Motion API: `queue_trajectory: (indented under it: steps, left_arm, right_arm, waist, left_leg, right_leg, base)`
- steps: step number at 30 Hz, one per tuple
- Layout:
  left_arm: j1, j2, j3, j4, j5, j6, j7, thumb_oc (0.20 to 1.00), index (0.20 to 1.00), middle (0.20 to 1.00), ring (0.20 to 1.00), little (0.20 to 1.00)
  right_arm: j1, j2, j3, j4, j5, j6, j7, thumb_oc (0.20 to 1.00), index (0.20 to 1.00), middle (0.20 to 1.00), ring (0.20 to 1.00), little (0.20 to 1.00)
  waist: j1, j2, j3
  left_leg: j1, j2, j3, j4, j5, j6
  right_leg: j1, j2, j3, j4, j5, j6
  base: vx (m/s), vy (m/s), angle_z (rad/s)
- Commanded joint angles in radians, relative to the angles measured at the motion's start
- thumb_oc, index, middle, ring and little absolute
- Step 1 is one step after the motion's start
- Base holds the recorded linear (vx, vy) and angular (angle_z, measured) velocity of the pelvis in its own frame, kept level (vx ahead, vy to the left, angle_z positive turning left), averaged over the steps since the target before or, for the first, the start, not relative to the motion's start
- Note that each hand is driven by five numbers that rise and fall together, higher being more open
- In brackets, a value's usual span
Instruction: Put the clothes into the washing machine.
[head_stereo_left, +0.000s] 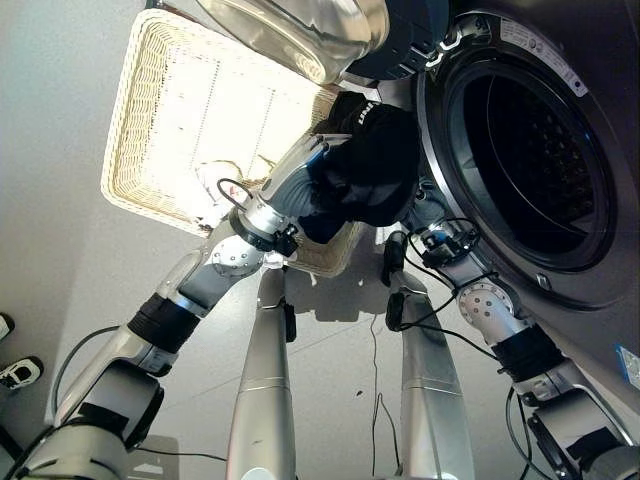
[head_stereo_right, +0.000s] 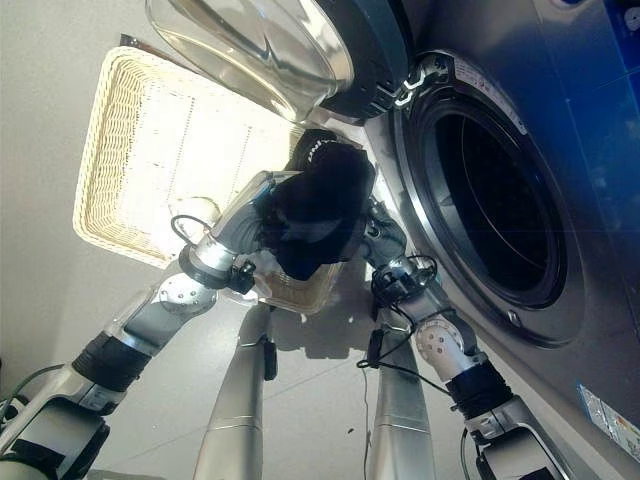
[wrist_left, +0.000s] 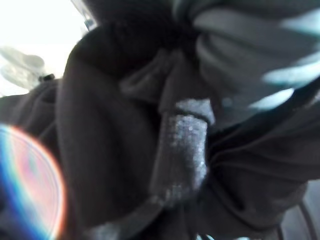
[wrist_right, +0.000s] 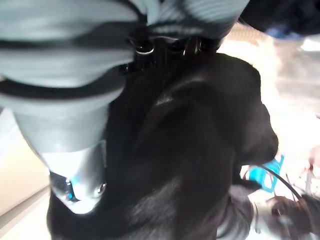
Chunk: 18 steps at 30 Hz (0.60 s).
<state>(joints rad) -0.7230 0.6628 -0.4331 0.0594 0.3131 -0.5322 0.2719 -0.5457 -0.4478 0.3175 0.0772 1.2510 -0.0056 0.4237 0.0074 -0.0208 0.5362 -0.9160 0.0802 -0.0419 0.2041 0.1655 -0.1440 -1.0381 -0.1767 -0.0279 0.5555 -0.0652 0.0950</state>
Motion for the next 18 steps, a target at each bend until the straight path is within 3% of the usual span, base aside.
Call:
queue_trajectory:
  steps: [1, 9, 18]
  left_arm:
    - [-0.064, 0.008, -0.021, -0.089, 0.084, -0.01, 0.079, 0.2, 0.2, 0.2, 0.2, 0.2]
    - [-0.091, 0.061, -0.057, -0.07, 0.261, 0.094, 0.157, 0.2, 0.2, 0.2, 0.2, 0.2]
    - [-0.105, 0.074, -0.078, -0.066, 0.255, 0.091, 0.12, 0.2, 0.2, 0.2, 0.2, 0.2]
  right_arm:
    - [0.006, 0.003, 0.031, -0.155, 0.077, 0.061, 0.142, 1.0, 1.0, 1.0, 1.0, 1.0]
    - [0.007, -0.011, 0.052, -0.186, 0.115, 0.102, 0.216, 1.0, 1.0, 1.0, 1.0, 1.0]
    - [0.004, -0.011, 0.061, -0.198, 0.123, 0.097, 0.242, 1.0, 1.0, 1.0, 1.0, 1.0]
  waist:
    - [-0.006, 0.009, -0.016]
    - [-0.006, 0.009, -0.016]
    - [-0.008, 0.013, -0.016]
  left_leg:
    - [-0.003, -0.089, -0.025, 0.076, -0.073, 0.073]
    - [-0.004, -0.087, -0.024, 0.072, -0.07, 0.07]
    - [-0.012, -0.088, -0.021, 0.073, -0.067, 0.069]
  right_leg:
    - [0.099, 0.042, -0.085, -0.256, 0.181, 0.029]
    - [0.097, 0.042, -0.091, -0.258, 0.184, 0.032]
    - [0.089, 0.043, -0.093, -0.261, 0.189, 0.033]
  base:
    - [0.0, 0.0, 0.0]
    - [0.0, -0.004, 0.01]
    - [0.0, 0.0, 0.0]
